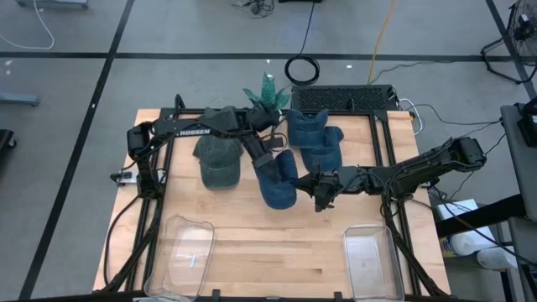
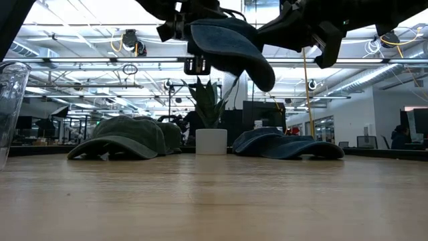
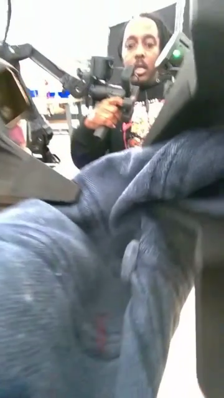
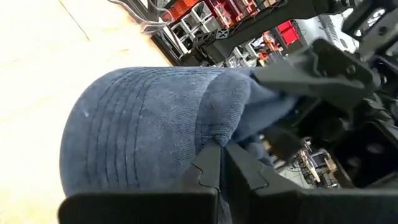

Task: Pick & Place hat
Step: Put the bottom blue cap into the left transparent bin

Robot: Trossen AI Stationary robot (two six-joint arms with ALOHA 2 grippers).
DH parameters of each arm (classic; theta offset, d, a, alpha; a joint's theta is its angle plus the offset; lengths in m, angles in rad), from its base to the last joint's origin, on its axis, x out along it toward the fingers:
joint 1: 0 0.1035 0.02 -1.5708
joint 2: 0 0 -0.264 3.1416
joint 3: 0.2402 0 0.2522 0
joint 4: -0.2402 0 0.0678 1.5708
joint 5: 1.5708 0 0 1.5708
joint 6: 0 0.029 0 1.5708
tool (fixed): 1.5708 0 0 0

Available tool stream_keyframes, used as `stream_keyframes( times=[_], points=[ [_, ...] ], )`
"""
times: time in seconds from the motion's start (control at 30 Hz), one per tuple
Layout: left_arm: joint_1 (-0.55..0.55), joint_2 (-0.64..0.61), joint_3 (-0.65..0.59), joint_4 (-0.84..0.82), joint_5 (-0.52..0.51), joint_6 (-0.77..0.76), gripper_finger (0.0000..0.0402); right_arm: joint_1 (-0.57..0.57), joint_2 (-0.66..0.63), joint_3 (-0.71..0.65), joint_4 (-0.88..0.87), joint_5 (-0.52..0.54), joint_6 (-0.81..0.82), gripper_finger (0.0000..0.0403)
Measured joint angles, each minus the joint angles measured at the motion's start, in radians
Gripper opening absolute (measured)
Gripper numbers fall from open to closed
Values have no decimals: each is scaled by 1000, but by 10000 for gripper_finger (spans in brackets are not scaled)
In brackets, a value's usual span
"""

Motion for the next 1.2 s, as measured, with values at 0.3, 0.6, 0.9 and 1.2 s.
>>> stream_keyframes(
  times=[0.3, 0.6, 0.9, 1.2],
  points=[
    [42, -56, -2, 222, 5, -35, 19, -1, -4, 3, 17, 7, 57, 0],
    [32, -226, -2, 111, -115, 160, 8, 0, -29, -1, 122, 9, 434, 17],
    [-73, -457, 2, -244, -316, 305, 8, 1, -108, -1, 78, -110, 593, 100],
    [-422, -542, 0, -652, -703, 486, 8, 1, -118, -1, 43, -108, 577, 149]
  ],
)
